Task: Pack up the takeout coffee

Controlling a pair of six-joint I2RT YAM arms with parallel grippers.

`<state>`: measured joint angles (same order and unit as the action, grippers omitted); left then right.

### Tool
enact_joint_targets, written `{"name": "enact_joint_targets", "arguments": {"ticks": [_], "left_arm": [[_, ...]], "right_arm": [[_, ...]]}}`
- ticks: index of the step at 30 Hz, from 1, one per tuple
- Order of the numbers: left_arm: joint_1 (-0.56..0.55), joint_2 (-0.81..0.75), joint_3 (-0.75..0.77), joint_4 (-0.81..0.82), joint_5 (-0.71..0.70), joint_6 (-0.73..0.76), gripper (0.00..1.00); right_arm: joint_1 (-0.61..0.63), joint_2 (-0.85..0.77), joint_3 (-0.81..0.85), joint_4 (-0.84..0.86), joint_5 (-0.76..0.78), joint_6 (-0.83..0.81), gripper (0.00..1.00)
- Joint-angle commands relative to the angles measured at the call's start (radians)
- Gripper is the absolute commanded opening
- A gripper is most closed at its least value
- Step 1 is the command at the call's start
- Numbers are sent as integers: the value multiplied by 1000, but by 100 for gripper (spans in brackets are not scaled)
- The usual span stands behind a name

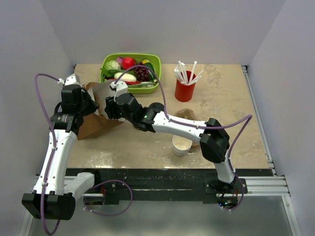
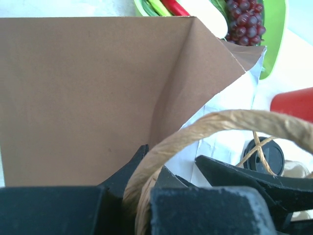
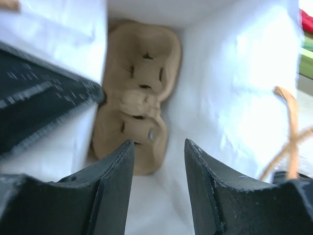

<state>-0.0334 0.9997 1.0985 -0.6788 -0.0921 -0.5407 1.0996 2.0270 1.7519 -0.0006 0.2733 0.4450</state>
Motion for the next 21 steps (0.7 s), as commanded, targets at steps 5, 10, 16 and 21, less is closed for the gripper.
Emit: {"name": "enact_joint_targets", "arguments": {"ticks": [5,10,16,21], "left_arm": [[-2,30,76,-48,-101,-21,0],[-2,39,90,-50,-110,-25,0],[0,43,95,-54,-115,-48,0],[-2,57,124,-67,-127,-56,0]], "right_arm": [[2,-197,-61,68,-47,-149,58],[0,-312,-149,183,-121,-206,73],[-3,-471,-285,293,-57,-262,98],[-12,-527,-298,183,-4,-246,98]]}}
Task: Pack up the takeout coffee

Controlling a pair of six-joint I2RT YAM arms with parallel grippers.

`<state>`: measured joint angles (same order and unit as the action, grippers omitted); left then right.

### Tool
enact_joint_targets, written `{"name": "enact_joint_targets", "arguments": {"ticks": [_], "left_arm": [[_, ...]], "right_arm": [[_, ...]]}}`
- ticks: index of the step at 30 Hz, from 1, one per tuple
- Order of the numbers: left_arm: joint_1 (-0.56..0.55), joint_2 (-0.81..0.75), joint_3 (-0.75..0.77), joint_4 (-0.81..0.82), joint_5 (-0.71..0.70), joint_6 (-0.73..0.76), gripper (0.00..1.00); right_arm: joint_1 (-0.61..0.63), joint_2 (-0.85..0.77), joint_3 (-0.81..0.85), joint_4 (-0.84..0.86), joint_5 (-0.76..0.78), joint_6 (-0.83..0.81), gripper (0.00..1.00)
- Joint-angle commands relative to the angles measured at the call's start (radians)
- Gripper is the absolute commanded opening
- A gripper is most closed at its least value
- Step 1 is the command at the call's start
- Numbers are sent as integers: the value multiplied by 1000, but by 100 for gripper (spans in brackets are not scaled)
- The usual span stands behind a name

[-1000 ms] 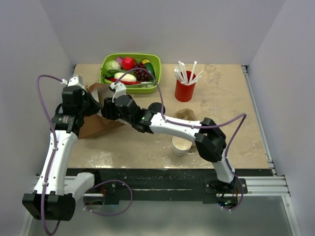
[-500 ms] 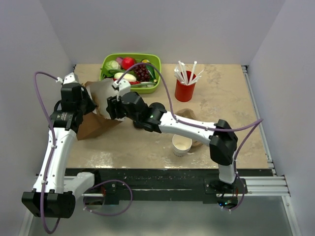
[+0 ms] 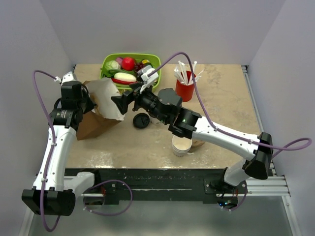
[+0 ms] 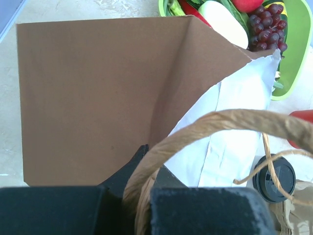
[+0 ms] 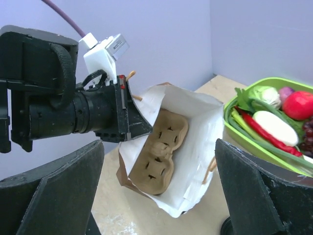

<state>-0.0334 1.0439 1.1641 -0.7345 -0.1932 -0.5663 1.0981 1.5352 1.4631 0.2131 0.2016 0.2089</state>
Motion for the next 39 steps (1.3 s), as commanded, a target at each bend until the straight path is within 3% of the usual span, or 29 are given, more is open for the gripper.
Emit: {"name": "enact_joint_targets", "arguments": {"ticks": [1,4,10,16,24,31,39], "left_arm": [[-2,18,62,-16,-26,-30,0],[-2,19,60,-11,17,-27,0],[0,8,77,-54,48,-23,0],[0,-18,80,-111,35,-26,0],[-2,4,104,-141,101,2,0],[0,8,152,-195,61,13,0],[0,12,151,-210,129,25,0]], "right_arm": [[-20,-47,-6,-85,88,9,98],[-50,-79,-9,-170,157,90,98],[-164,-150,-109,-187,85,191,98],[-195,-222,-195,-277,202,122,98],[-202,-224,-193,-362,165,93,98],[-202,-213,-181,-396,121,81,98],[-202,-214,-142,-512,160,35,98]]}}
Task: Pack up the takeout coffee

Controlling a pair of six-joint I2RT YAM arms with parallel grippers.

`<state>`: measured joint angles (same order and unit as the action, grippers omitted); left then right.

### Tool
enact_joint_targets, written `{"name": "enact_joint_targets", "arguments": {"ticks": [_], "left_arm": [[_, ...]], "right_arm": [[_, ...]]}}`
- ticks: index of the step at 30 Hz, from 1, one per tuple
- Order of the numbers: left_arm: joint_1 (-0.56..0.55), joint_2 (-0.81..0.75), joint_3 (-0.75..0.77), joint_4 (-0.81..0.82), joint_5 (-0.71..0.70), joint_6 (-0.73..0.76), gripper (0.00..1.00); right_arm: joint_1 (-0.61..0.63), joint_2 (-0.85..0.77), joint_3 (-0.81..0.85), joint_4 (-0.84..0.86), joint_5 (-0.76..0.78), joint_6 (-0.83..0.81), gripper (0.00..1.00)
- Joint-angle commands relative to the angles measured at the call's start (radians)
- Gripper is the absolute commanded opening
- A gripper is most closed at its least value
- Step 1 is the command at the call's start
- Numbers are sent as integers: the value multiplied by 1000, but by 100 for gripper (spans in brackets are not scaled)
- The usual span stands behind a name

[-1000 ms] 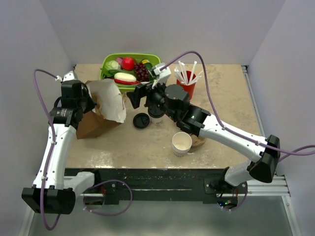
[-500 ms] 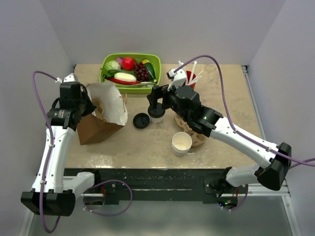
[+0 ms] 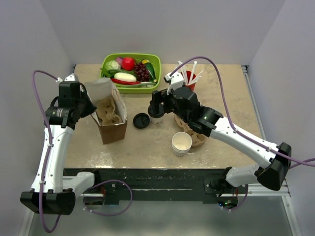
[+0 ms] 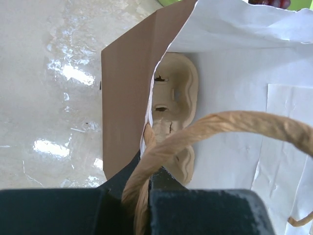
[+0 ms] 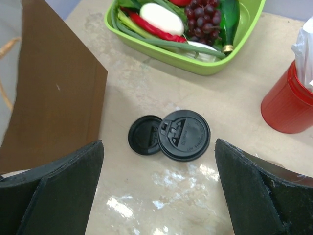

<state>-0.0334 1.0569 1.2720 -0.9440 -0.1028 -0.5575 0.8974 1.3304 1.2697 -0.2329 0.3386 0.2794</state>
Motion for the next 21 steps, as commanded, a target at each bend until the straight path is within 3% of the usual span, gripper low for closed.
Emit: {"name": "enact_joint_targets", "arguments": {"ticks": [1,14,21], "left_arm": [[0,-3,37,-1,38,18,0],[0,-15,-37,43,87,42,0],[0,-8,-74,103,169,53,0]], "right_arm": [[-2,-8,53,-77,31,-36,98],[-29,96,108,-204,54,-39,96],[-32,194,125,-125,-121,-117,86]]}}
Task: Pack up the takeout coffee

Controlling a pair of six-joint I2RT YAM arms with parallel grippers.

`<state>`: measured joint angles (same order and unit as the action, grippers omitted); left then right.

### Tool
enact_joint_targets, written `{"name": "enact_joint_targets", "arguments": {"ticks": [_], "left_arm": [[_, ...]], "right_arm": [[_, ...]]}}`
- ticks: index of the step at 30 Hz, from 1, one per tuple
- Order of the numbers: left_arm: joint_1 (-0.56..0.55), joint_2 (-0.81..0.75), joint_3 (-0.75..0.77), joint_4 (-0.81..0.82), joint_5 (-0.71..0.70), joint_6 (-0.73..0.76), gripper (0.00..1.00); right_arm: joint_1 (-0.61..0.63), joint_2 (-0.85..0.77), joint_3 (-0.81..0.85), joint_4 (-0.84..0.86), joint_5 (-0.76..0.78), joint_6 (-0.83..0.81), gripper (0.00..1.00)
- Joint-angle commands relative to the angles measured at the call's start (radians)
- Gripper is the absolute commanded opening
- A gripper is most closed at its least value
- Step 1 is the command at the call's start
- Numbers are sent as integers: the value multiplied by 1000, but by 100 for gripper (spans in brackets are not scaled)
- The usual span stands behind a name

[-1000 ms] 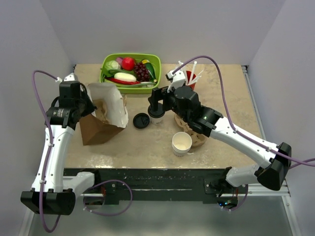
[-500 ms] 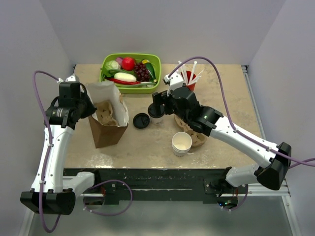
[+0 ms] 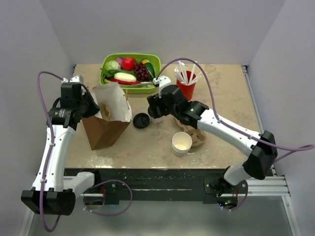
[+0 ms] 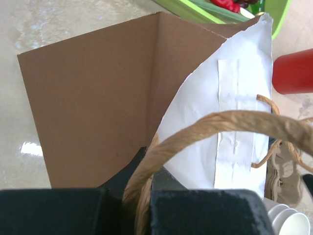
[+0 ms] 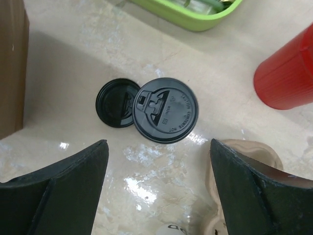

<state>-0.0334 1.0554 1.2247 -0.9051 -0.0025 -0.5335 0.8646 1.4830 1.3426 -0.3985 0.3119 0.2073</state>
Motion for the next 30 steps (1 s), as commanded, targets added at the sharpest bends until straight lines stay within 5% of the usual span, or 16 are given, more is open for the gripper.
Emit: {"name": "enact_joint_targets", "arguments": {"ticks": [1,19,30], "left_arm": [[0,-8,-33,72,90,33,0],[0,-31,-50,89,70,38,0],[0,-26,-57,110,78,36,0]], "right_arm": [[1,62,75,41,-103,-46,82],[4,398,296,-56,58,44,47],[36,465,355,-115,130,81,40]]}}
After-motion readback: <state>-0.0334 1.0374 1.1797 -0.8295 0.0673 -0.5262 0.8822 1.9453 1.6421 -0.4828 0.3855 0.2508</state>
